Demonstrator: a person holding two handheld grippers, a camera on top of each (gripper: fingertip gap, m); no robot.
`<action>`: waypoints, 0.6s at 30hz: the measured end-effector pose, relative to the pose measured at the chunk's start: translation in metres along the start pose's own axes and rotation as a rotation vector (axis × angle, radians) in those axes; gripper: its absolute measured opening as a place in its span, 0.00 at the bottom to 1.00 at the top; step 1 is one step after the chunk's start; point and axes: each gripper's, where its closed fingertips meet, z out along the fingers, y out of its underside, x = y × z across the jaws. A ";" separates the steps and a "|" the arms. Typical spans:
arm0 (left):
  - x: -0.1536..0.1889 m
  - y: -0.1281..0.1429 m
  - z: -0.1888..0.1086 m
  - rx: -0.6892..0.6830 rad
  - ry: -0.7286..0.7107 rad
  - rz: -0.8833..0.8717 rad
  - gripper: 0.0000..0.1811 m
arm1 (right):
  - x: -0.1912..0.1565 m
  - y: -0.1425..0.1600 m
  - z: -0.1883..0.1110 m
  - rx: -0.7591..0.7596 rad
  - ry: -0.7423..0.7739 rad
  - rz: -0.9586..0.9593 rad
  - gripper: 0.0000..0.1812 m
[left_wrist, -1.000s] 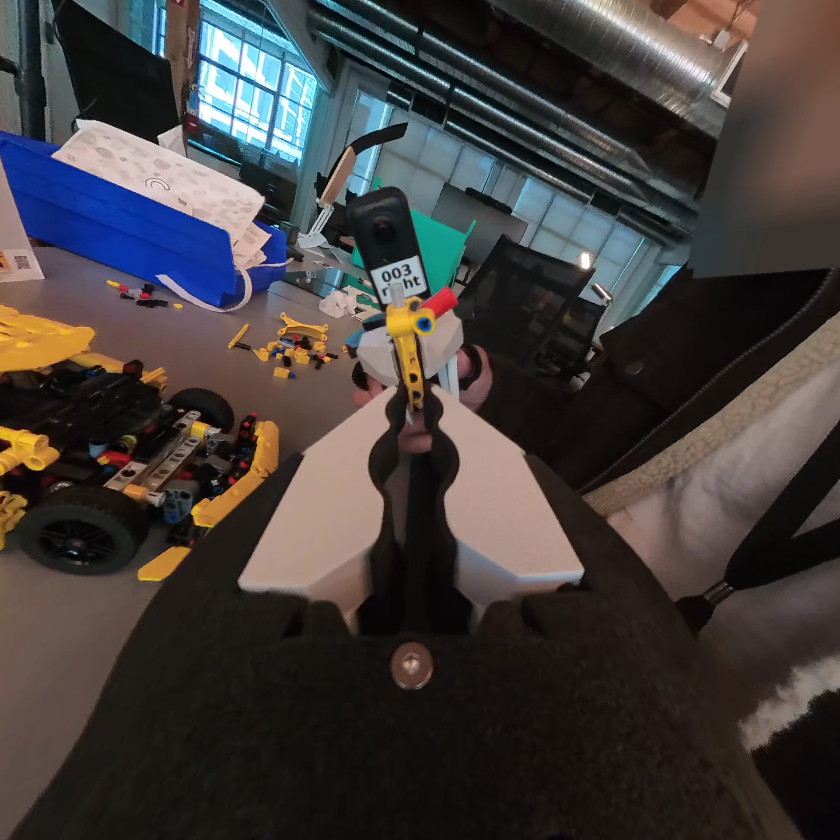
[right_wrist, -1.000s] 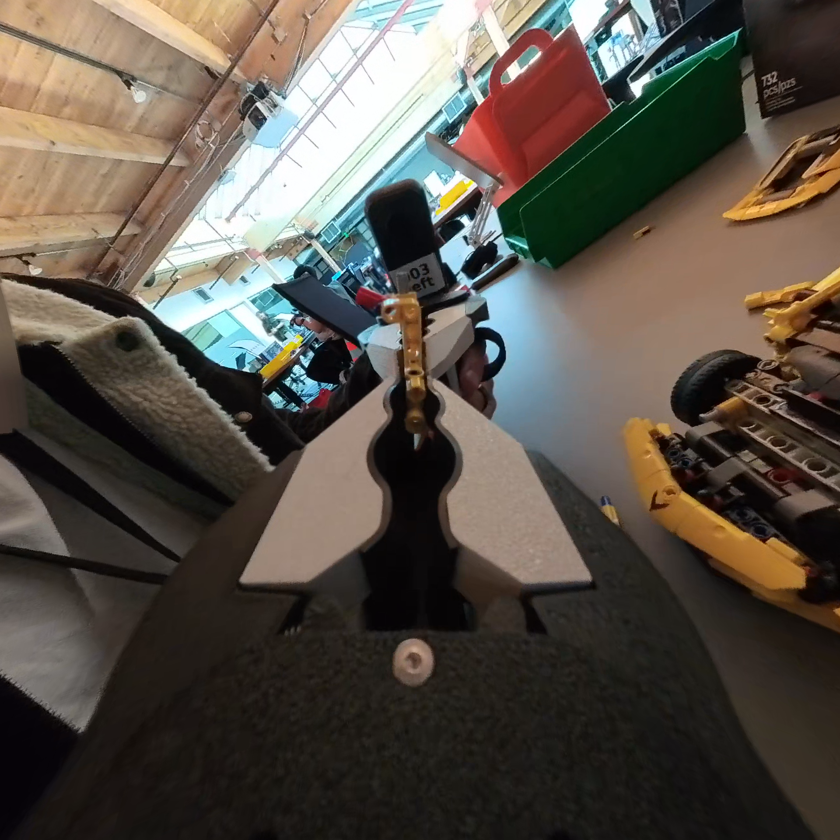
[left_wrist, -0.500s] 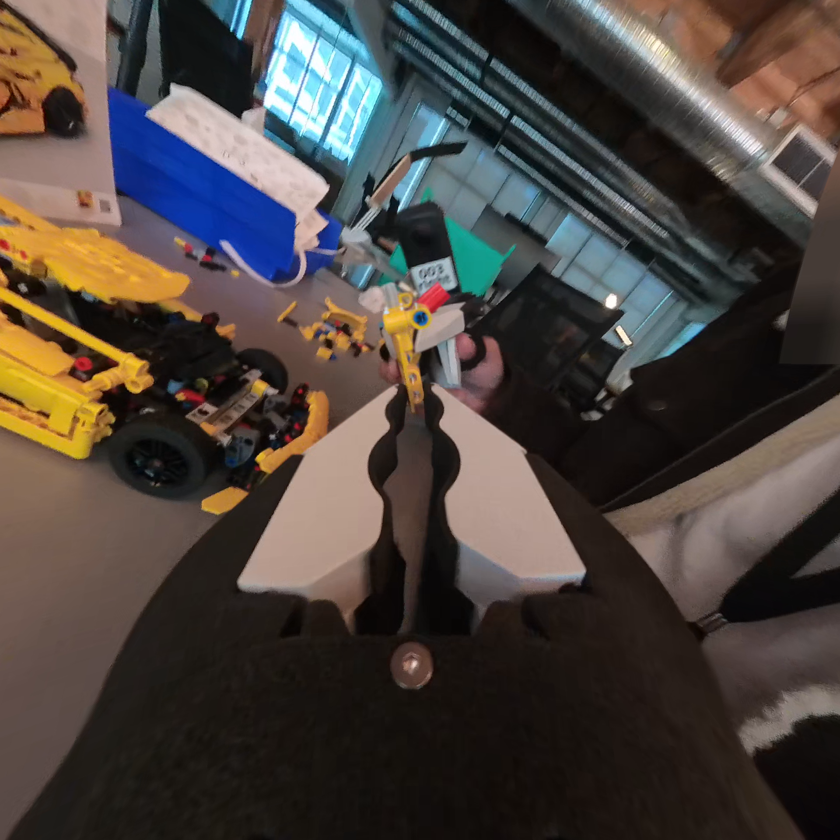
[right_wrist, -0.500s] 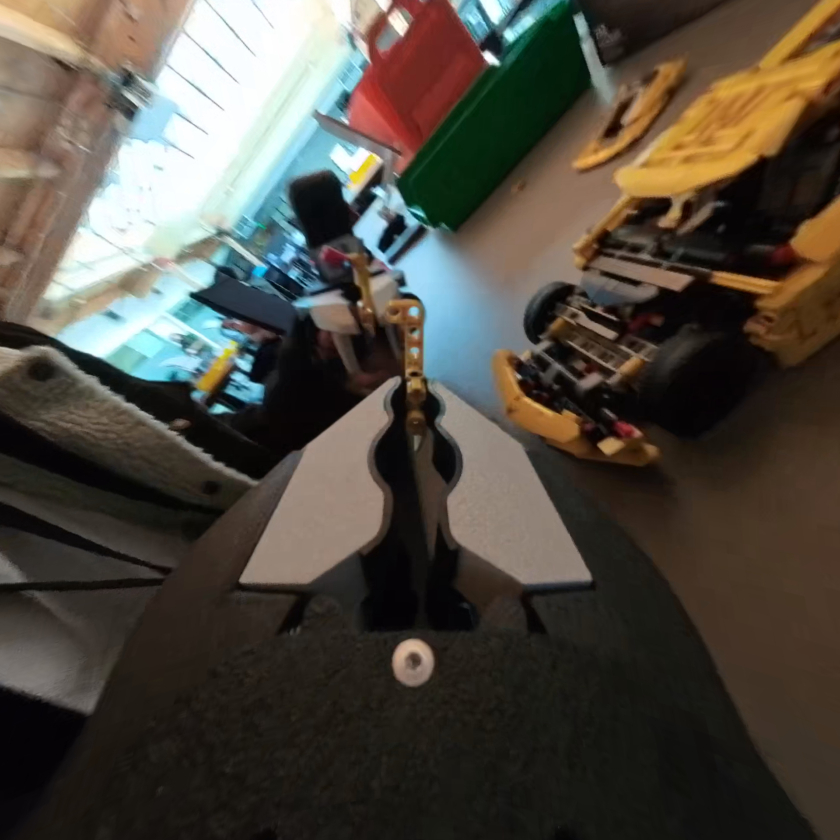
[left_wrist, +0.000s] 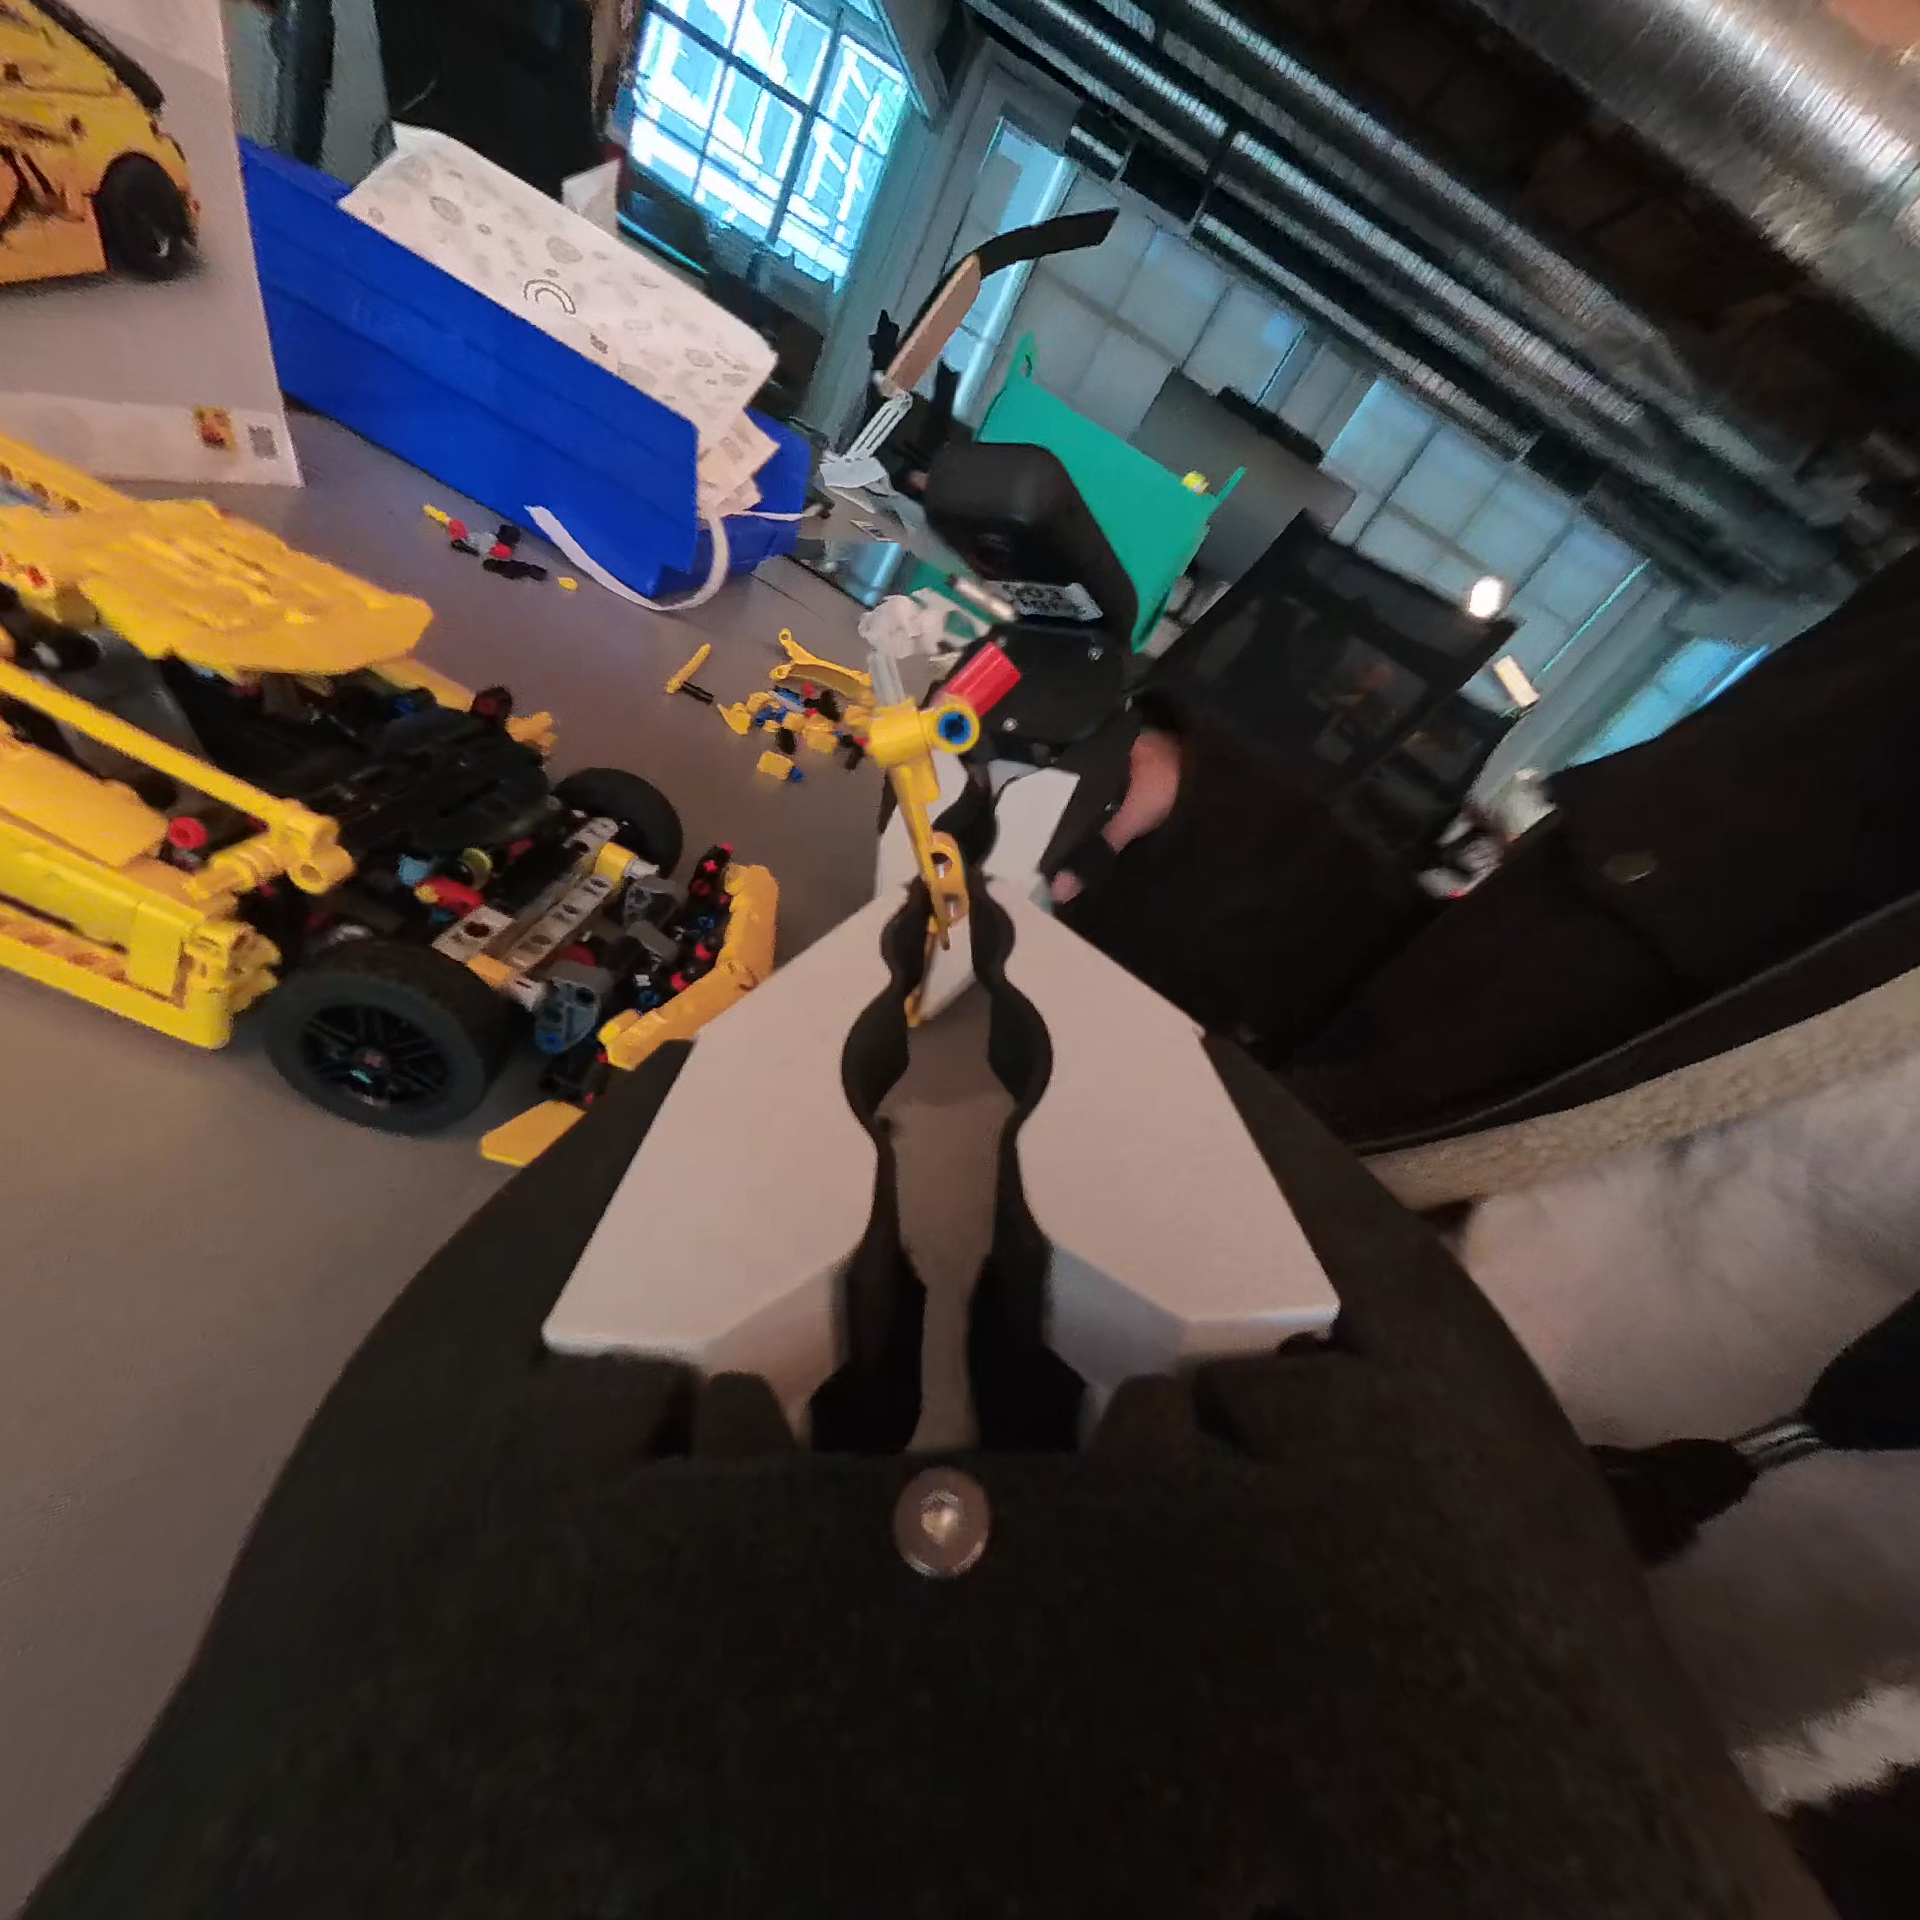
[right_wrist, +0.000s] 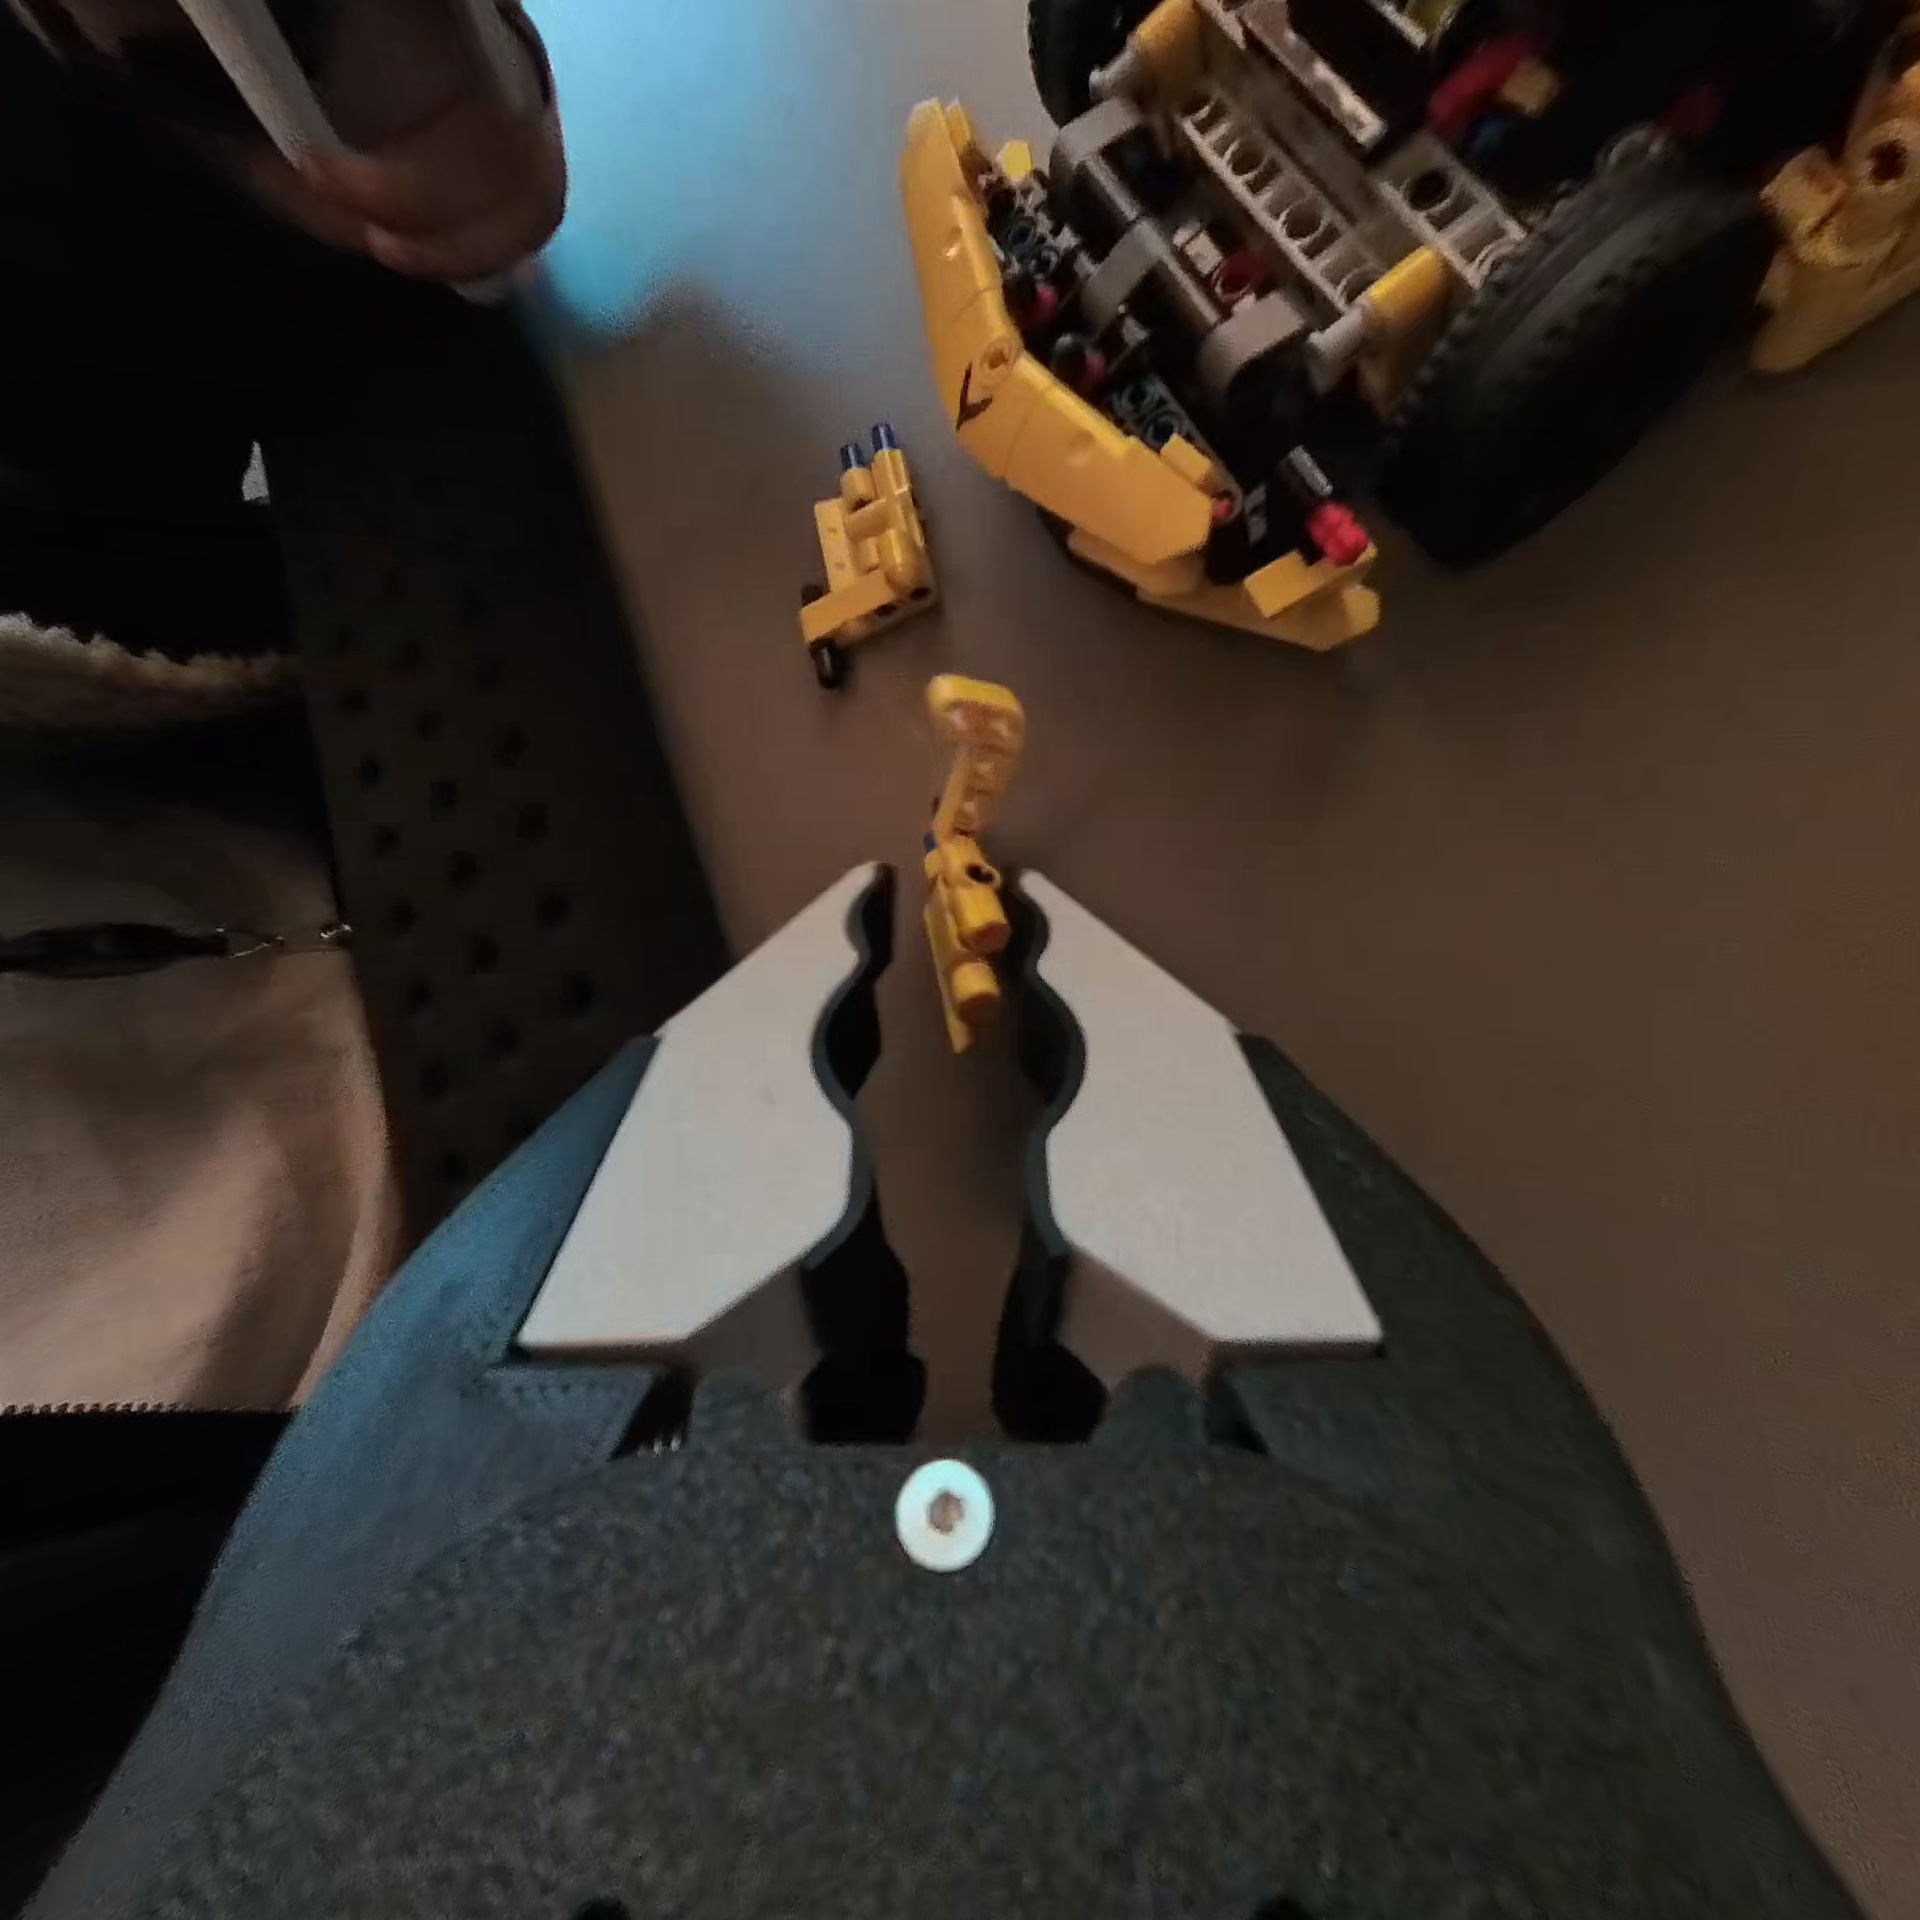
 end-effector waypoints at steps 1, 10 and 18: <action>0.001 0.002 0.002 -0.016 -0.028 0.062 0.04 | 0.001 -0.004 -0.002 0.016 0.012 -0.007 0.15; 0.029 0.018 0.014 -0.101 0.054 0.242 0.04 | -0.090 -0.111 -0.059 0.728 -0.206 -0.315 0.17; 0.030 0.019 0.015 -0.109 0.058 0.239 0.04 | -0.089 -0.117 -0.039 0.728 0.195 -0.740 0.06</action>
